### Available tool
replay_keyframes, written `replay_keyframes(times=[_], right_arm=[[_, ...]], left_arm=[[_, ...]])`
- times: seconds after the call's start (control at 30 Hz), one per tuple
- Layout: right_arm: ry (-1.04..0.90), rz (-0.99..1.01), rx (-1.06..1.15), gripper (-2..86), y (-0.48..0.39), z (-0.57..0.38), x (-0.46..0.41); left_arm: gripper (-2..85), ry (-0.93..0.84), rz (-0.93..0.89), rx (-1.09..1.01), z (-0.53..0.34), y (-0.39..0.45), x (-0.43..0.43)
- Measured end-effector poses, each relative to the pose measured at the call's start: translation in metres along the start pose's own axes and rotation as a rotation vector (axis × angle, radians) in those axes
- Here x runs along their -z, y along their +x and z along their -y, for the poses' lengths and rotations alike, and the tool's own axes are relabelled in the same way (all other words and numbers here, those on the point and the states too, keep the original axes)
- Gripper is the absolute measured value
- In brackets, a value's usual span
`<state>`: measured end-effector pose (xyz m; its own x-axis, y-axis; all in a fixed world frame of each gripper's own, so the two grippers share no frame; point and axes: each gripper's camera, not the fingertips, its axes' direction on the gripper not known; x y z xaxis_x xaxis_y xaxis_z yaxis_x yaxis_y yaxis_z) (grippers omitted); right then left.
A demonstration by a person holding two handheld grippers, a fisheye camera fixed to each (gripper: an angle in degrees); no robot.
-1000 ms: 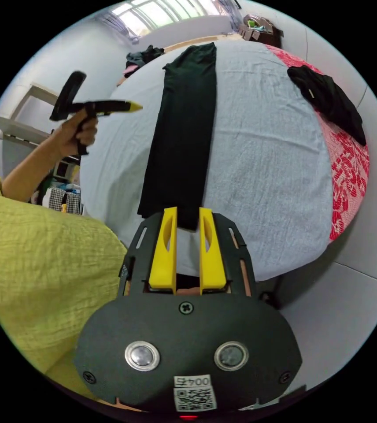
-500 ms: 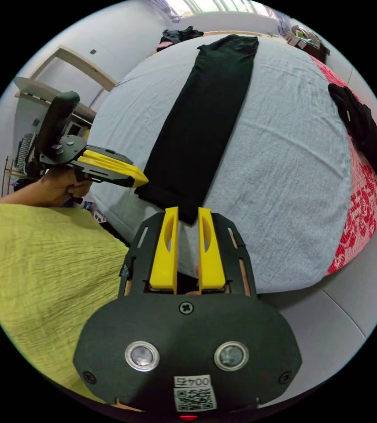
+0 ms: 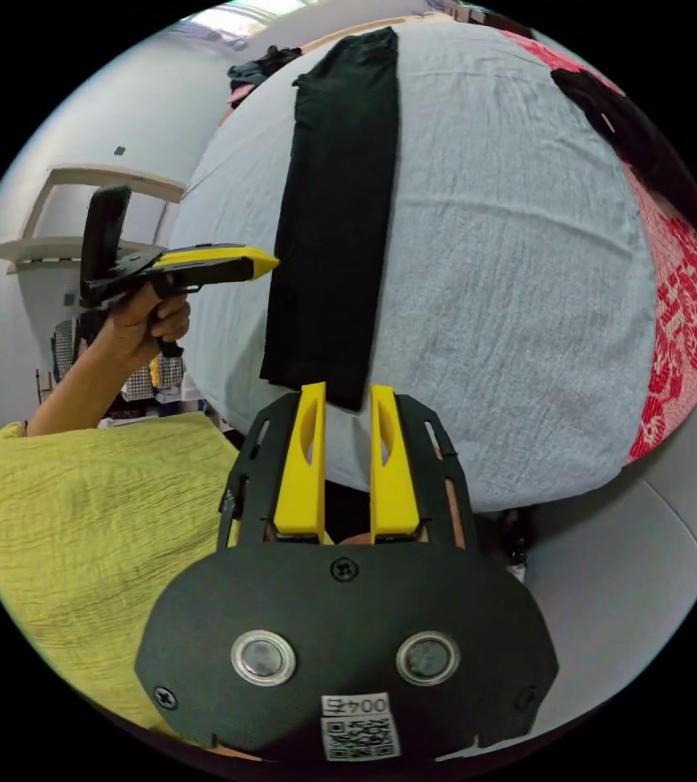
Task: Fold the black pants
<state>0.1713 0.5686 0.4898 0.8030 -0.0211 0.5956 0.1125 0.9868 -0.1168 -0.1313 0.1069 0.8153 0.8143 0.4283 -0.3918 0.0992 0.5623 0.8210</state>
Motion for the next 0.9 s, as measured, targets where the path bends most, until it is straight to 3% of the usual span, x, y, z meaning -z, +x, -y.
replay_keyframes(times=[0.2, 0.37, 0.5, 0.73, 0.9], right_arm=[[-0.111, -0.226, 0.006, 6.0, -0.001, 0.077, -0.008], [-0.316, -0.43, -0.007, 0.0, 0.008, 0.152, -0.037], [-0.356, -0.434, -0.023, -0.6, 0.025, 0.188, -0.041], [-0.264, -0.332, -0.048, -0.7, 0.074, 0.233, -0.031], [-0.251, -0.407, 0.001, -0.7, 0.091, 0.266, -0.029]], left_arm=[[0.1, -0.134, 0.134, -0.102, 0.022, -0.007, -0.037], [0.0, -0.161, 0.06, -0.092, 0.025, -0.018, -0.06], [0.0, -0.165, 0.027, -0.077, 0.025, -0.025, -0.075], [0.1, -0.153, 0.072, -0.106, 0.024, -0.021, -0.097], [0.1, -0.156, 0.083, -0.103, 0.027, -0.022, -0.112]])
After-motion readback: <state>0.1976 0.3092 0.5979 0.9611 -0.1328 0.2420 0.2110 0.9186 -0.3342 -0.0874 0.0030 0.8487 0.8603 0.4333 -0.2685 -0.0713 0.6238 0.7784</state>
